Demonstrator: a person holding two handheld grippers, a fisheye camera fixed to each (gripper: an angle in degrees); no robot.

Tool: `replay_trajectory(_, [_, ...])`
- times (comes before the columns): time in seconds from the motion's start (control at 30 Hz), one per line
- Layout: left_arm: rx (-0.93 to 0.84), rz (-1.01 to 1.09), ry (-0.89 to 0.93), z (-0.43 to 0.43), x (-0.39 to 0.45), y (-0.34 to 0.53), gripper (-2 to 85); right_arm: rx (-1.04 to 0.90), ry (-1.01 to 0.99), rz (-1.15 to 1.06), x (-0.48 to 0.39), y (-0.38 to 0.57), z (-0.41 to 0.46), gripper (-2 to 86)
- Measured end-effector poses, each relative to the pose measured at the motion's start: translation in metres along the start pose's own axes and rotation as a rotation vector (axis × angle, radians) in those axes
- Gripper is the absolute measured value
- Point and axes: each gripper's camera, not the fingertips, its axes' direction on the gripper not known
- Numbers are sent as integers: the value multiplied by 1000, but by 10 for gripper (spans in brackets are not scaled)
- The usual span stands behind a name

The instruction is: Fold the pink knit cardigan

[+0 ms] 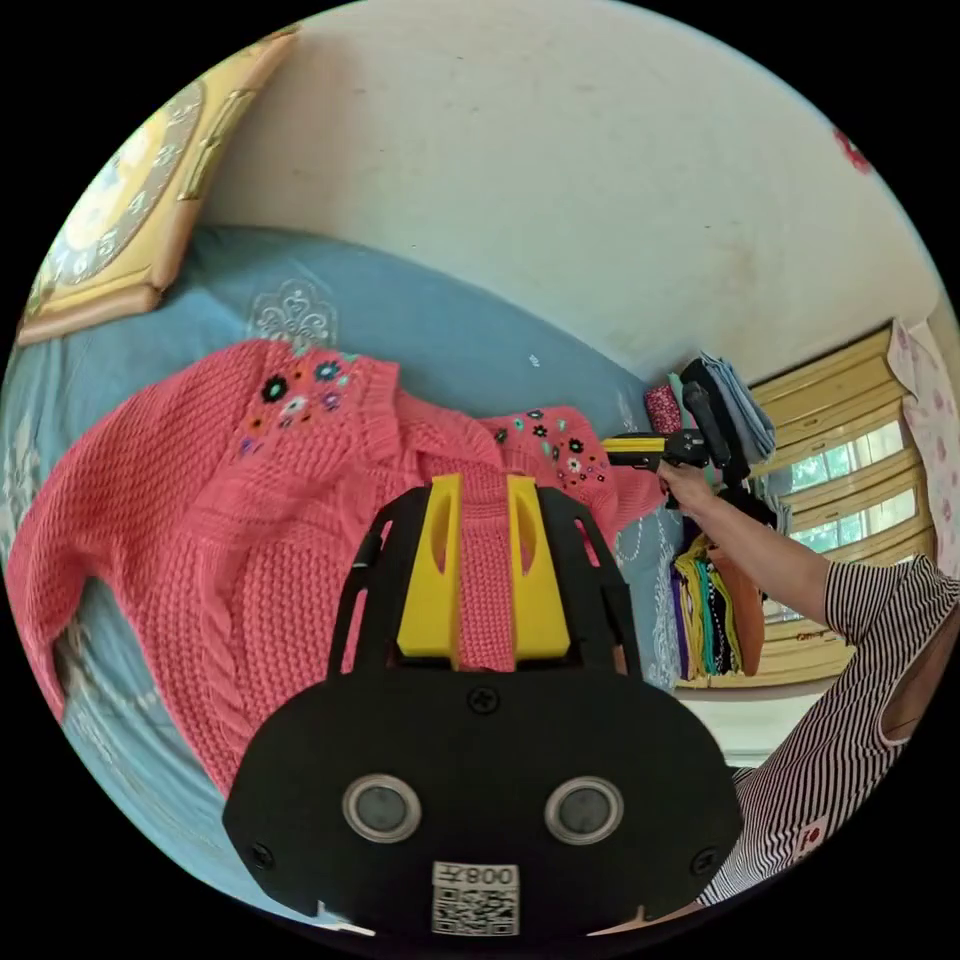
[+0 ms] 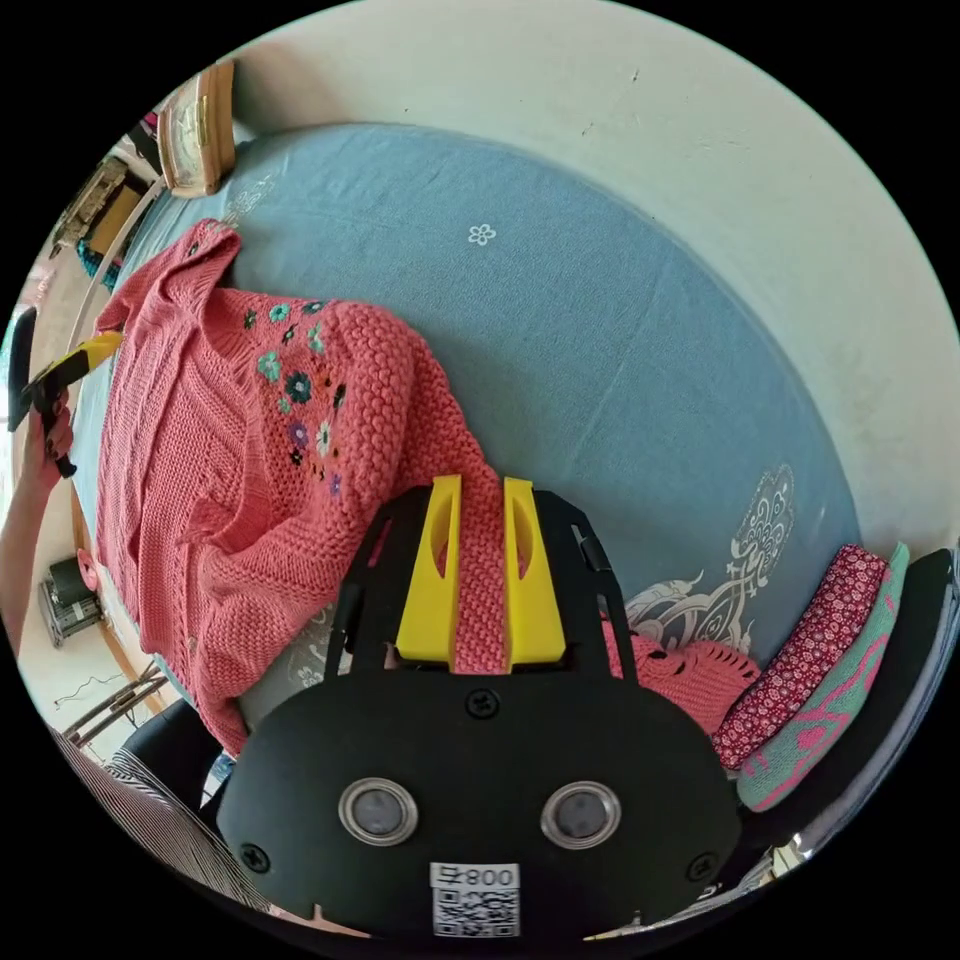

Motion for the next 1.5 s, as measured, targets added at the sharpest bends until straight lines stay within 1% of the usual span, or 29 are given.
replay_trajectory(0.07, [-137, 47, -21, 36, 15, -31, 85, 14, -17, 30, 6, 2, -1, 61])
replay_trajectory(0.1, [-165, 44, -8, 46, 17, -36, 85, 15, -23, 44, 10, 1, -1, 60])
replay_trajectory(0.17, [-263, -14, 42, 80, 13, -50, 82, 13, -26, 46, 13, 0, -2, 58])
replay_trajectory(0.2, [-270, -36, 50, 86, 10, -53, 80, 17, -20, 38, 14, 1, -3, 56])
replay_trajectory(0.37, [-129, -188, 215, 85, -19, -75, 27, 43, -26, 45, 23, 7, -7, 38])
replay_trajectory(0.47, [-39, -181, 274, 64, -23, -96, 17, 64, -82, 79, 37, 15, -18, 30])
replay_trajectory(0.6, [82, -113, 299, 28, -15, -131, 13, 196, -174, 149, 69, 44, -65, 24])
replay_trajectory(0.7, [95, -35, 227, 16, -7, -166, 15, 252, -171, 170, 87, 59, -91, 23])
replay_trajectory(0.77, [-10, 1, 138, 32, -6, -191, 22, 248, -180, 188, 98, 56, -88, 23])
replay_trajectory(0.83, [-92, -36, 54, 46, -12, -197, 32, 136, -196, 221, 110, 34, -56, 24])
replay_trajectory(0.87, [-122, -64, 52, 49, -17, -197, 40, 115, -208, 238, 113, 30, -47, 24])
replay_trajectory(0.9, [-113, -74, 66, 45, -19, -195, 44, 83, -226, 256, 116, 22, -33, 24])
replay_trajectory(0.93, [-64, -72, 105, 32, -21, -187, 51, 67, -225, 284, 118, 18, -26, 23])
replay_trajectory(1.0, [16, -39, 154, 2, -26, -170, 62, 134, -247, 310, 119, 20, -31, 18])
replay_trajectory(1.03, [57, -27, 131, -19, -32, -157, 67, 172, -239, 309, 118, 25, -37, 16])
replay_trajectory(1.1, [70, -62, 7, -46, -48, -139, 72, 213, -223, 318, 117, 35, -43, 16])
replay_trajectory(1.13, [75, -105, -86, -61, -61, -130, 75, 230, -234, 312, 114, 41, -46, 17])
replay_trajectory(1.17, [72, -149, -139, -71, -75, -122, 78, 232, -244, 313, 113, 42, -46, 17])
replay_trajectory(1.27, [66, -256, -135, -76, -102, -112, 78, 247, -288, 267, 93, 38, -49, 18])
replay_trajectory(1.37, [6, -276, -179, -60, -105, -112, 76, 282, -300, 148, 55, 16, -58, 19])
replay_trajectory(1.43, [-4, -283, -204, -50, -101, -113, 75, 296, -237, 70, 20, -6, -61, 18])
replay_trajectory(1.5, [33, -255, -250, -55, -90, -114, 74, 280, -179, 46, 0, -22, -58, 15])
